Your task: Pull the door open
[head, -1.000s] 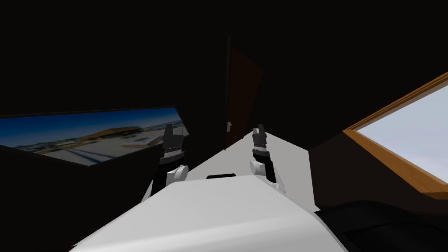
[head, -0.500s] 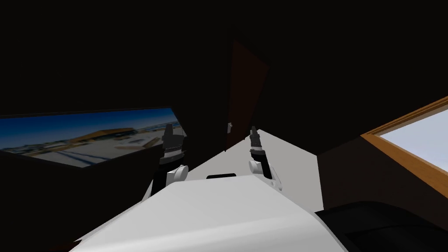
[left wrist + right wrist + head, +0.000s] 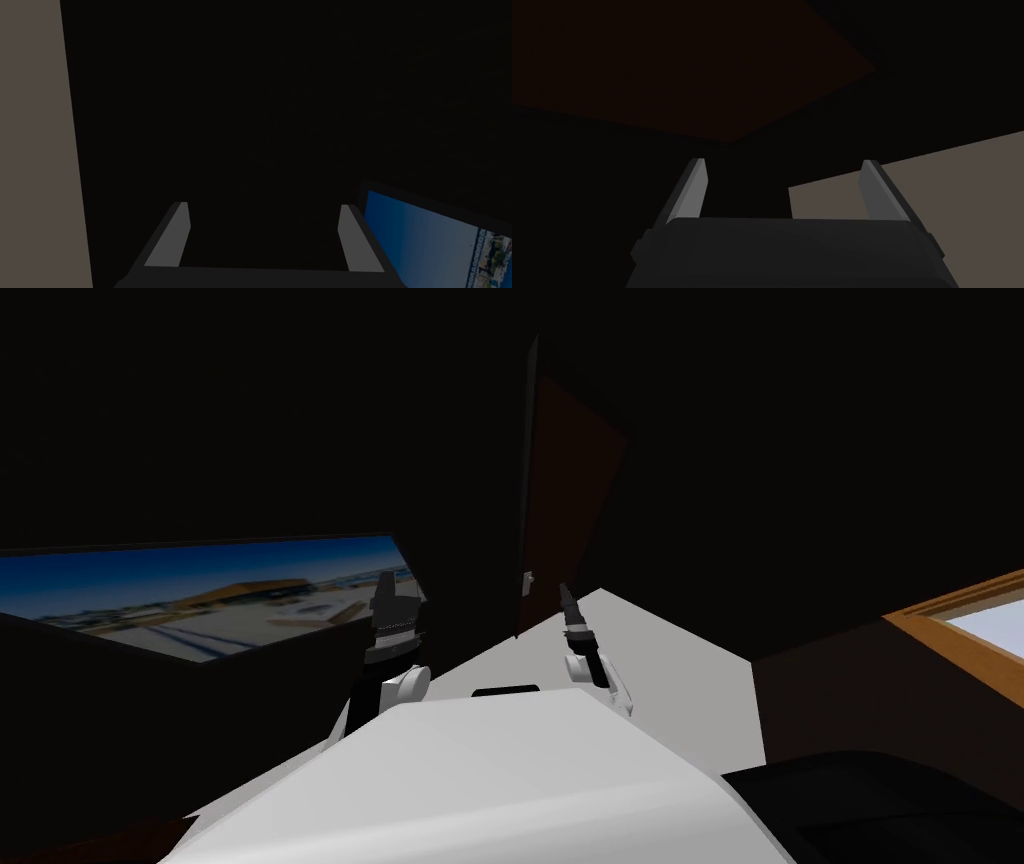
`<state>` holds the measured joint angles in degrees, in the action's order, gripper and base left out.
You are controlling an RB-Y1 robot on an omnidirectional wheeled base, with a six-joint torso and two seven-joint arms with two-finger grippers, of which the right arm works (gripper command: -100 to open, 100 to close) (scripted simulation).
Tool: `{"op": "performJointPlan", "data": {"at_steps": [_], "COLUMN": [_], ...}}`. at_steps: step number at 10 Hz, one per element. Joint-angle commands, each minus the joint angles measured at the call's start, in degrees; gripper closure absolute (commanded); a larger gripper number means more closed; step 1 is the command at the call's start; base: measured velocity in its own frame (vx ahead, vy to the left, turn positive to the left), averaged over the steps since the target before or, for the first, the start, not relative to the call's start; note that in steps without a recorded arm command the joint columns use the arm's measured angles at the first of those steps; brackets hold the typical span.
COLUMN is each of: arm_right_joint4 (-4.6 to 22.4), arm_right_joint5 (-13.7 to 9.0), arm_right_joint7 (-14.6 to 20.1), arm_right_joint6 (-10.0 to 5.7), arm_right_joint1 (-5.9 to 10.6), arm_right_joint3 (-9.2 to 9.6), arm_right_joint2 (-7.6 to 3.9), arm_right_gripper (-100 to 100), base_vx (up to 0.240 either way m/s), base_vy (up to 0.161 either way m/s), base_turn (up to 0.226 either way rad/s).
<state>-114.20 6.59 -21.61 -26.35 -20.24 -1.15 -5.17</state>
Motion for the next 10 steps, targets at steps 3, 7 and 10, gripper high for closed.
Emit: {"op": "performJointPlan", "data": {"at_steps": [3, 7, 10], "arm_right_joint4": [4.9, 11.9, 16.0], "arm_right_joint5": [3.1, 8.0, 10.3], "arm_right_joint7": [-3.8, -9.7, -12.6], "arm_right_joint6": [0.44, 0.80, 0.97], "arm_right_joint1": [1.70, 4.21, 5.43], "arm_right_joint3": [0.21, 0.84, 1.15], "arm_right_joint2": [-1.66, -3.81, -4.83], "arm_right_gripper": [-100, -100, -100], "base_vx": [0.066, 0.080, 0.053], "base_vy": [-0.067, -0.089, -0.052], "base_turn": [0.080, 0.118, 0.076]}}
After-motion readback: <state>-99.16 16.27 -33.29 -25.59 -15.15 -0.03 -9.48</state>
